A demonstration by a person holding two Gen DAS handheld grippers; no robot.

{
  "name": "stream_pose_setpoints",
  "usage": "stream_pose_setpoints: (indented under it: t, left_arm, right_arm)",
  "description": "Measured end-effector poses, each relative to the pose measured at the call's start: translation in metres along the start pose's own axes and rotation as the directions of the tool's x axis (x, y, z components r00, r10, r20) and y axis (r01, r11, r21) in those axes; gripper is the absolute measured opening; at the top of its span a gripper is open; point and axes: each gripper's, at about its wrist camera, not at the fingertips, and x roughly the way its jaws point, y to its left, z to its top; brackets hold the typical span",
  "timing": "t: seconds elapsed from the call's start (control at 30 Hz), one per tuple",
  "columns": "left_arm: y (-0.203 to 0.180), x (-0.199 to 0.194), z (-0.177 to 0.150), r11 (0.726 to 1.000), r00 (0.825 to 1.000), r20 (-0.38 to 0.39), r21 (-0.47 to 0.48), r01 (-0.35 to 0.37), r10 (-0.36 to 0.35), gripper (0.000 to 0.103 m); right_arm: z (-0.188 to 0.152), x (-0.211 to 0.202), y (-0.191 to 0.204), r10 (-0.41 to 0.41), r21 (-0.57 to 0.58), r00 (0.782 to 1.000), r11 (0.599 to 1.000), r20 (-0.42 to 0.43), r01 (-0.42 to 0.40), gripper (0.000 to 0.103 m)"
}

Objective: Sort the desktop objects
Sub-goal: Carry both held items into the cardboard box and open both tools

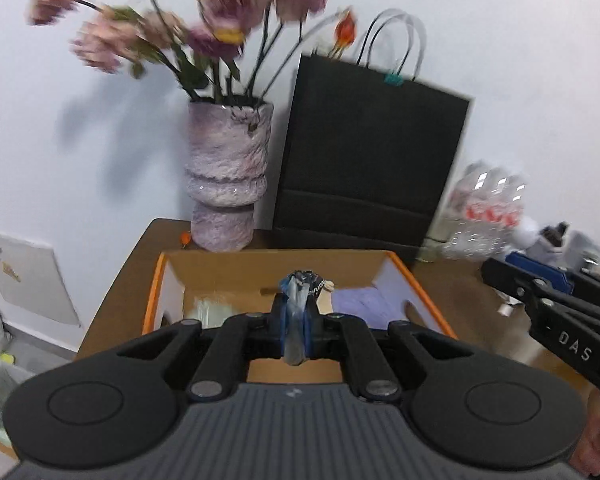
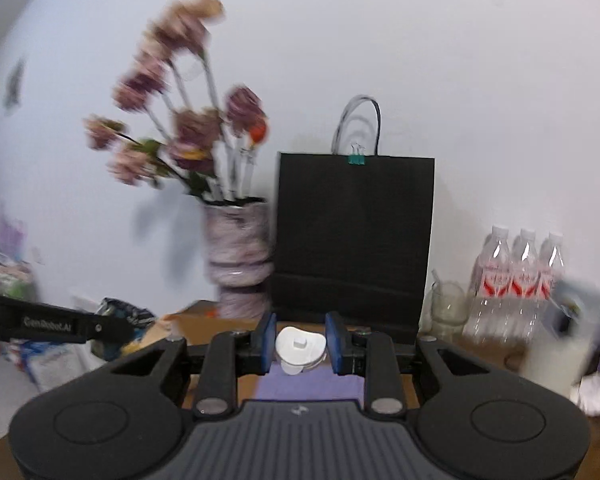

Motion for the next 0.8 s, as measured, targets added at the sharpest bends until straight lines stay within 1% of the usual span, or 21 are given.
stream_pose_setpoints:
  t: [0.07,0.13,0.17,0.23,0.3,0.37,0.4,0.43,0.47,0.5,0.53,0.57,0.6,0.63,0.67,0.7,0.73,0.8]
  left_arm:
    - [0.005,0.038,0.020,0.999,0.997,-0.070,0.033,-0.009,0.011,0.009]
    - [0.009,0.073,0.035,0.997,0.993,-0.114,0.073,-0.032,0.040,0.009]
    - [0.011,0.085,0.038,0.997,0.989,-0.143,0.074,-0.037,0.047,0.009]
    - [0.019,0.112,0.045,0.998,0.977,-0.208,0.049,-0.029,0.038,0.009]
    - [0.023,0.128,0.045,0.997,0.975,-0.212,0.050,-0.058,0.068,0.009]
    - [0.026,0.146,0.044,0.995,0.965,-0.244,0.059,-0.084,0.096,0.014]
    - [0.028,0.154,0.042,0.994,0.956,-0.274,0.052,-0.094,0.105,0.029]
    - [0.031,0.158,0.041,0.994,0.950,-0.293,0.034,-0.106,0.111,0.058]
    - [0.035,0.158,0.041,0.992,0.947,-0.295,0.017,-0.124,0.123,0.070]
    - [0.037,0.154,0.041,0.988,0.950,-0.275,0.004,-0.152,0.147,0.080]
    - [0.037,0.146,0.041,0.987,0.955,-0.251,0.007,-0.164,0.160,0.080]
    - [0.037,0.138,0.042,0.987,0.958,-0.238,0.029,-0.156,0.158,0.081]
    - [0.036,0.129,0.044,0.989,0.961,-0.235,0.057,-0.139,0.148,0.084]
    - [0.035,0.120,0.045,0.989,0.962,-0.231,0.073,-0.129,0.143,0.090]
    - [0.034,0.112,0.048,0.988,0.963,-0.225,0.082,-0.130,0.145,0.094]
    - [0.034,0.102,0.049,0.987,0.963,-0.220,0.088,-0.138,0.154,0.102]
    - [0.033,0.093,0.050,0.985,0.962,-0.221,0.096,-0.145,0.163,0.102]
    - [0.030,0.079,0.049,0.982,0.950,-0.259,0.116,-0.147,0.173,0.103]
  right_arm:
    - [0.011,0.046,0.004,0.012,0.020,0.997,1.000,-0.074,-0.011,0.025]
    - [0.016,0.089,-0.001,0.013,0.026,0.989,1.000,-0.149,-0.009,0.025]
    - [0.017,0.109,-0.007,0.009,0.034,0.983,0.999,-0.184,-0.003,0.025]
    - [0.018,0.142,-0.019,-0.004,0.044,0.967,0.999,-0.256,0.016,0.025]
    - [0.014,0.170,-0.026,-0.006,0.058,0.950,0.998,-0.314,0.025,0.025]
    - [0.011,0.188,-0.029,-0.006,0.084,0.939,0.996,-0.343,0.037,0.026]
    - [0.008,0.196,-0.028,-0.005,0.090,0.935,0.995,-0.354,0.039,0.026]
    - [0.006,0.201,-0.027,-0.002,0.085,0.931,0.996,-0.365,0.036,0.026]
    - [0.005,0.203,-0.023,0.000,0.082,0.928,0.996,-0.373,0.033,0.029]
    - [0.006,0.205,-0.023,0.003,0.088,0.927,0.996,-0.375,0.032,0.038]
    - [0.005,0.202,-0.023,0.003,0.098,0.929,0.995,-0.371,0.036,0.045]
    - [0.007,0.198,-0.023,-0.002,0.105,0.931,0.994,-0.365,0.043,0.059]
    - [0.010,0.192,-0.024,-0.005,0.106,0.933,0.993,-0.361,0.046,0.068]
    - [0.012,0.188,-0.024,-0.009,0.105,0.933,0.993,-0.361,0.050,0.071]
    - [0.015,0.181,-0.024,-0.021,0.099,0.929,0.993,-0.369,0.062,0.075]
    - [0.019,0.174,-0.024,-0.029,0.090,0.922,0.993,-0.386,0.070,0.078]
    - [0.022,0.169,-0.024,-0.032,0.079,0.913,0.994,-0.406,0.070,0.079]
    - [0.027,0.156,-0.018,-0.027,0.046,0.899,0.998,-0.438,0.053,0.081]
